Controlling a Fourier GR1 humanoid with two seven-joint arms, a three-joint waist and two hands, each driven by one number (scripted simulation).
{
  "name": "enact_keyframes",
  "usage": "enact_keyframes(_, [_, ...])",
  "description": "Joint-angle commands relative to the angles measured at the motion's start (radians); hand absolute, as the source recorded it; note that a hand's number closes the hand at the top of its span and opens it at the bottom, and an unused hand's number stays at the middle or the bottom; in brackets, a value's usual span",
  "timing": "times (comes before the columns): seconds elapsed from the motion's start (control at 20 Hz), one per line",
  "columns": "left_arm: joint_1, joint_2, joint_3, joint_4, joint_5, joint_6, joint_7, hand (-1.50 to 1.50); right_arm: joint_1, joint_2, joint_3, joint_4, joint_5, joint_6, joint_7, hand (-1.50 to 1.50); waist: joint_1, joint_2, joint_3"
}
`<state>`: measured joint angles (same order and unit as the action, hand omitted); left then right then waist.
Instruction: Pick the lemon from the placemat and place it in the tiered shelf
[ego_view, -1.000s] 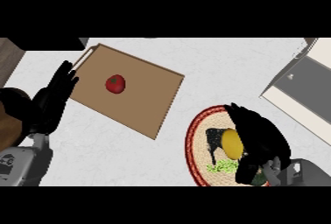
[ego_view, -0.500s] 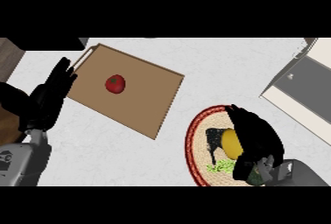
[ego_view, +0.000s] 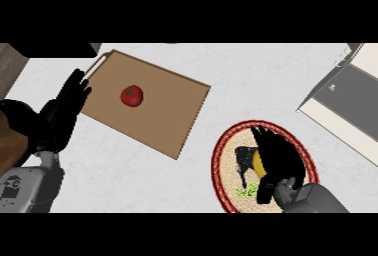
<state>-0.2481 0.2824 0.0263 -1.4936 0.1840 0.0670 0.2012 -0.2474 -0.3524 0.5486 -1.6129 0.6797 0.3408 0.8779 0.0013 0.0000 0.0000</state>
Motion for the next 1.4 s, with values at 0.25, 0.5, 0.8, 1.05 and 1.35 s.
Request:
enact_keyframes(0.25, [-0.026, -0.041, 0.018, 0.004, -0.042, -0.010, 0.028, 0.00, 0.064, 0.053, -0.079, 0.092, 0.084, 0.022, -0.119, 1.50, -0.002, 0.000, 0.000])
enact_keyframes(0.5, [0.041, -0.037, 0.025, -0.076, -0.025, -0.029, 0.060, 0.00, 0.037, 0.028, -0.049, 0.169, 0.167, -0.015, -0.242, 1.50, 0.003, -0.001, 0.000])
enact_keyframes(0.8, [-0.007, -0.010, 0.071, -0.023, -0.023, -0.078, 0.046, 0.00, 0.038, 0.070, -0.086, 0.156, 0.243, -0.076, -0.302, 1.50, 0.000, -0.001, 0.000])
enact_keyframes(1.05, [0.049, -0.045, 0.047, -0.033, -0.038, -0.056, 0.017, 0.00, 0.233, 0.002, 0.048, -0.113, 0.246, -0.115, -0.398, 1.50, -0.015, -0.009, 0.000])
enact_keyframes(1.35, [0.026, -0.007, 0.108, 0.019, -0.025, -0.055, -0.004, 0.00, 0.481, -0.201, 0.322, -0.396, 0.299, -0.224, -0.682, 1.50, -0.063, -0.019, -0.001])
